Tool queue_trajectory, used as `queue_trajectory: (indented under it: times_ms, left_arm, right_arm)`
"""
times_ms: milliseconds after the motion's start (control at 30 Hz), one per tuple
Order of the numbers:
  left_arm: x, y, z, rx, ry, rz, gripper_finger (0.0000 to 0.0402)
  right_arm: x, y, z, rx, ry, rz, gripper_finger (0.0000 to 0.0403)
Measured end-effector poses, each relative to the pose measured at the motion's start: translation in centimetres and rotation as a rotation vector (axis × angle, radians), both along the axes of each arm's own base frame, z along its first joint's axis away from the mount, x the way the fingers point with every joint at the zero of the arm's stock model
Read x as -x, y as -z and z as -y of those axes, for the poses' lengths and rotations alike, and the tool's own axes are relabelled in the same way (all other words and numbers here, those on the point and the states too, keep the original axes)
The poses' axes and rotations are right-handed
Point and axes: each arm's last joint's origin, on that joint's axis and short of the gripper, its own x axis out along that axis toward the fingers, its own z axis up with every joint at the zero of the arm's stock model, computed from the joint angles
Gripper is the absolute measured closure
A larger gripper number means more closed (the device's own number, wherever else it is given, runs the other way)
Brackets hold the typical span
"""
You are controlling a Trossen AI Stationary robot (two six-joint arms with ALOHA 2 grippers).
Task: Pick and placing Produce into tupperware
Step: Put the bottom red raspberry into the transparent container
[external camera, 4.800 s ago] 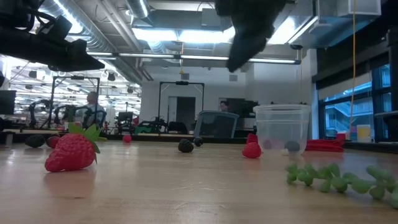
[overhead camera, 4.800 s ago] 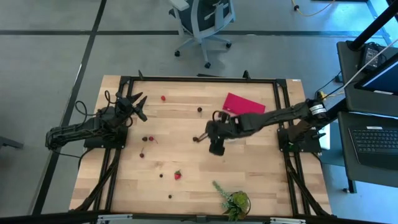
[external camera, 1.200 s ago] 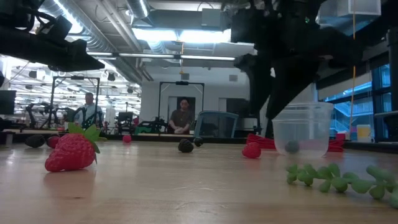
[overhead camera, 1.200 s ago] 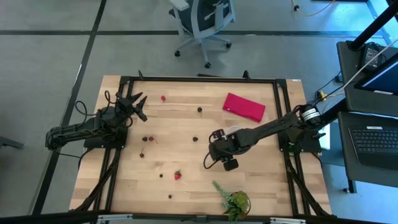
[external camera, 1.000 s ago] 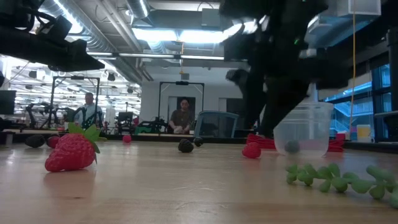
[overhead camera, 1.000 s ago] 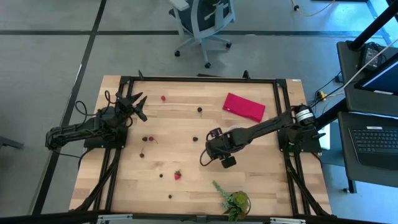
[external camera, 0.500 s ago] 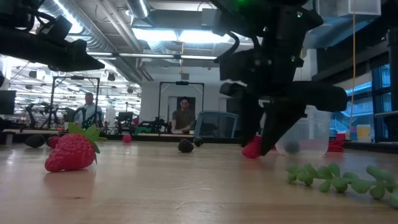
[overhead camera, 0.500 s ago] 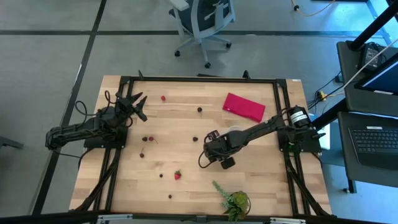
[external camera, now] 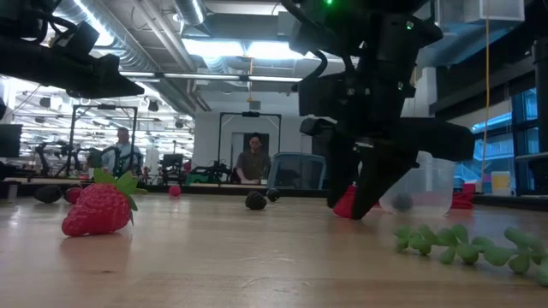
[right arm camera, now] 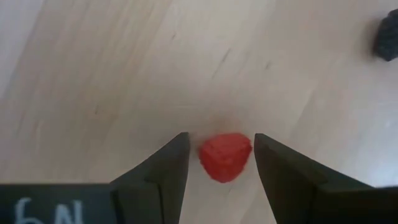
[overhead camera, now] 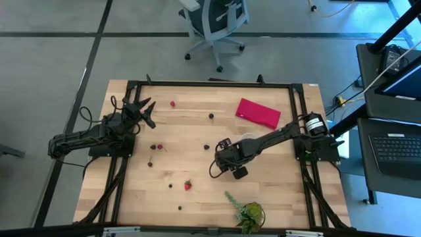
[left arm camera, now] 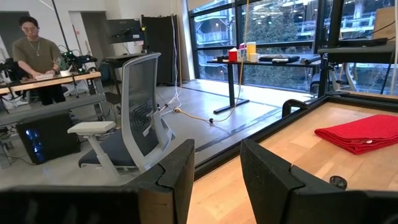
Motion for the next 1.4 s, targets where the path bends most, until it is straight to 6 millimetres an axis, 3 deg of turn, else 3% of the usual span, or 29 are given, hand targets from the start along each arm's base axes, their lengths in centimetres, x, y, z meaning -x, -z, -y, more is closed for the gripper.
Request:
queue_trajectory:
  times_ms: [267,667,967,1067,1267,1400]
  left_arm:
    - [0.0,0.0,0.0,0.0,-0.001,0.001,0.0278]
    - [0.0,0.0,0.0,0.0,0.0,0.0,0.0278]
    - [0.0,0.0,0.0,0.0,0.0,0.001,0.0278]
    - [0.0,0.0,0.0,0.0,0.0,0.001,0.0278]
    - [0.0,0.0,0.0,0.0,0.0,0.001,0.0278]
    - [0.0,0.0,0.0,0.0,0.0,0.001,0.0278]
  right_arm:
    - [0.0,0.2,0.0,-0.009,0.035,-0.011,0.0223]
    - [0.2,0.3,0.6,-0.074,0.159,-0.042,0.0275]
    - [0.0,0.0,0.7,-0.096,0.262,-0.058,0.028]
    - [-0.5,-1.4,0.6,-0.088,0.266,-0.079,0.0281]
    - [-1.9,-6.6,0.3,-0.07,0.276,-0.089,0.0281]
    - [-1.4,-9.7,0.4,-0.056,0.354,-0.159,0.0282]
